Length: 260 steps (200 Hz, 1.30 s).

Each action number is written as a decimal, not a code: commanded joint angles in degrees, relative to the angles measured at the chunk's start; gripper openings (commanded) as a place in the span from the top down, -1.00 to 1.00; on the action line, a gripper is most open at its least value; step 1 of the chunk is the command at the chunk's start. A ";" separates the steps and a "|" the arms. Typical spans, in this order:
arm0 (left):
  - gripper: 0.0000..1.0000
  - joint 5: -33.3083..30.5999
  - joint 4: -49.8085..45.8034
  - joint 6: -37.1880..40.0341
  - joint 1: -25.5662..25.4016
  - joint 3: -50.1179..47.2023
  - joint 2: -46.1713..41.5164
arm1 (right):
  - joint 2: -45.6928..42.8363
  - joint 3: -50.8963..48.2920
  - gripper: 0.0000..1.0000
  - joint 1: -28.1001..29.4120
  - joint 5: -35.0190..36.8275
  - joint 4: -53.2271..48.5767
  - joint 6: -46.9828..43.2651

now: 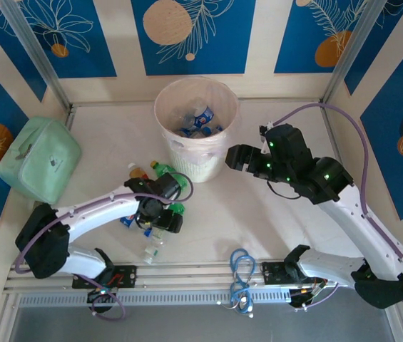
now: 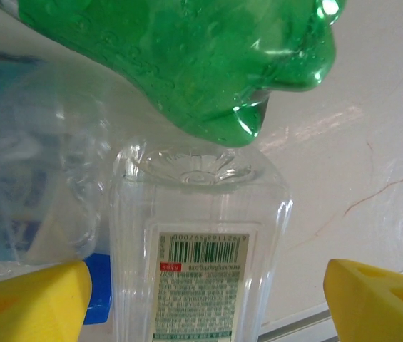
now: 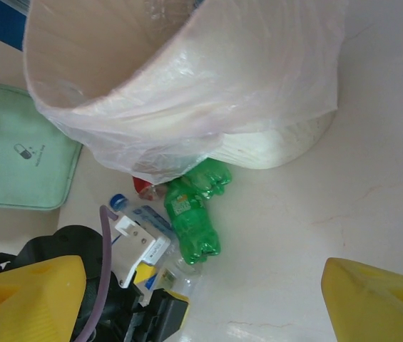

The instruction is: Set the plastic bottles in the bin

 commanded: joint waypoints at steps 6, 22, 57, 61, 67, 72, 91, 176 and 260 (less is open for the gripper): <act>-0.66 -0.34 0.79 1.13 -0.70 0.19 2.21 | -1.21 -2.21 -0.72 -0.20 -0.99 0.29 1.82; -0.63 -0.90 0.62 1.26 -0.93 0.60 3.16 | -1.27 -3.29 -0.71 -0.20 -1.34 -0.15 2.48; -0.58 -2.12 0.63 1.31 -1.38 1.17 4.67 | -2.30 -4.74 -0.71 -0.11 -1.43 -0.07 3.10; -0.57 -2.20 0.69 1.31 -1.35 1.22 4.84 | -2.35 -4.76 -0.71 -0.08 -1.41 -0.07 3.13; -0.55 -2.36 0.74 1.23 -1.41 1.35 5.03 | -2.43 -4.62 -0.70 -0.16 -1.41 -0.07 3.05; -0.52 -2.47 0.83 1.14 -1.49 1.51 5.20 | -2.44 -4.52 -0.69 -0.16 -1.32 -0.20 2.94; -0.41 -2.65 0.49 1.13 -1.44 2.27 5.66 | -2.35 -4.09 -0.65 -0.19 -1.34 -0.25 2.79; -0.17 -2.53 -2.29 -0.77 -1.51 5.22 1.06 | -2.09 -2.43 -0.58 -0.38 -1.66 -0.16 1.89; -0.12 4.40 -4.81 -6.73 1.96 17.33 -11.95 | -4.08 -1.55 -0.57 -0.11 -8.37 4.91 0.48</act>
